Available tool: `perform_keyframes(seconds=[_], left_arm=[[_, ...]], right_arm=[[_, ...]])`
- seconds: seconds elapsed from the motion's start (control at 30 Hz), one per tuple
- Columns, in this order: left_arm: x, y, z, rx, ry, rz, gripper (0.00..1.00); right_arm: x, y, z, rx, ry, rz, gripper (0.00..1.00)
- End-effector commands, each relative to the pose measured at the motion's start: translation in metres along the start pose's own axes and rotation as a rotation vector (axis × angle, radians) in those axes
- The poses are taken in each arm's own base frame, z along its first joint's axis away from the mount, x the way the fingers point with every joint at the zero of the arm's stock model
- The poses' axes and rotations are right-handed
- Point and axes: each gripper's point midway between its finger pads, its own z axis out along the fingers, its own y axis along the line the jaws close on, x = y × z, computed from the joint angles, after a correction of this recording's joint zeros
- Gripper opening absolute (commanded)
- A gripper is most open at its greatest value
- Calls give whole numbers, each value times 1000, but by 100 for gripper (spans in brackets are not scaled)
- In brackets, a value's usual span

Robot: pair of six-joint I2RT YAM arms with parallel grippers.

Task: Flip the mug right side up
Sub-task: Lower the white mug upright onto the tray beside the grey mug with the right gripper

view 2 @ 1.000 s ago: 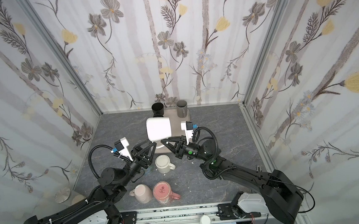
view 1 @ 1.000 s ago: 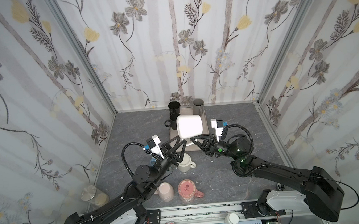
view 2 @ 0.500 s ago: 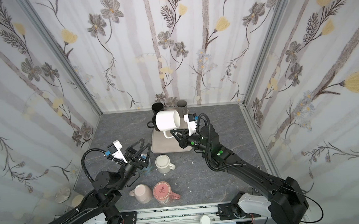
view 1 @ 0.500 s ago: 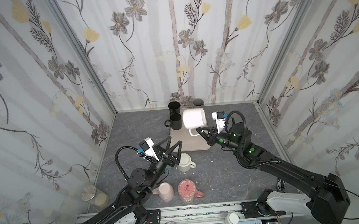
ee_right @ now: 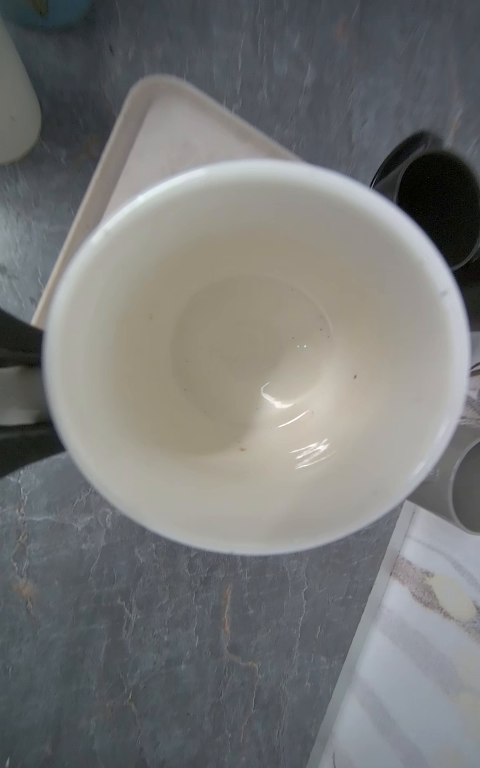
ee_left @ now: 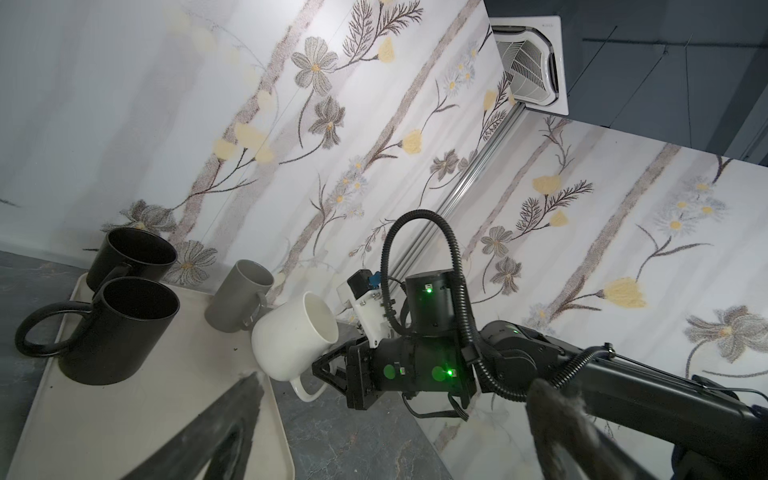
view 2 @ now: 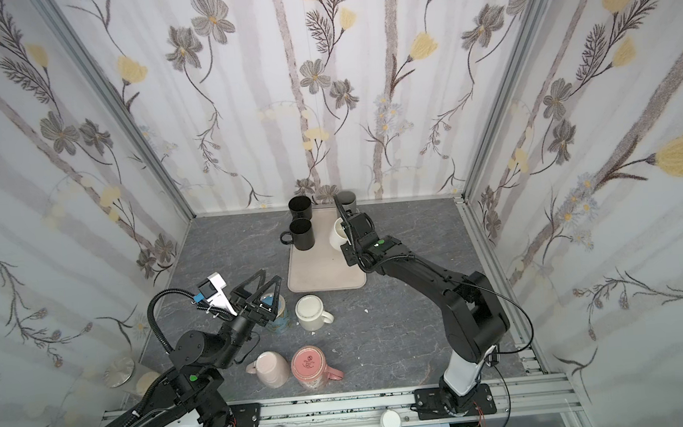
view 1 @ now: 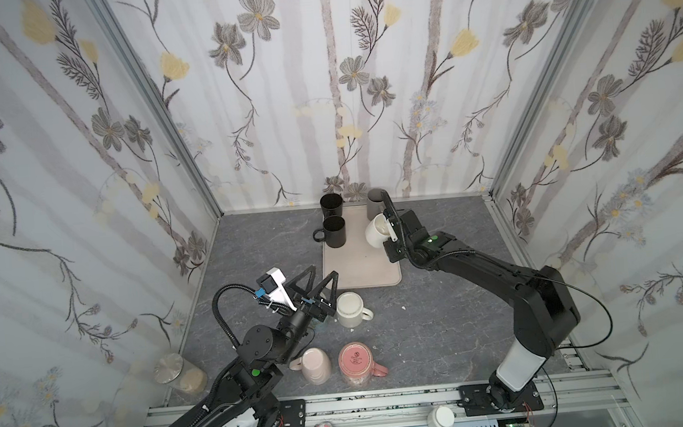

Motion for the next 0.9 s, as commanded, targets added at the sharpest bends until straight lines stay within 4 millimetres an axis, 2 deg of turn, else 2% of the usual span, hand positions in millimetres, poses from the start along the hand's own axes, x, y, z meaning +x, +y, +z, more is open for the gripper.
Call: perform_keyframes(seconds=[0.0,0.2,0.37,0.87], left_arm=[[-3,2,-2,-13,-14,-3,100],[-5,6,-6,-30,-19,0,100],[-6,9,-10,-43,-26,1,100],[-6,11,-10,-52,-29,8,100]], right_arm=[[-17,-17,15,89,-27,-57,0],[-24,-15,50,65,11,-98,0],[-20,-26,74,82,65,-104,0],[-21,-31,110,90,124,-144,0]])
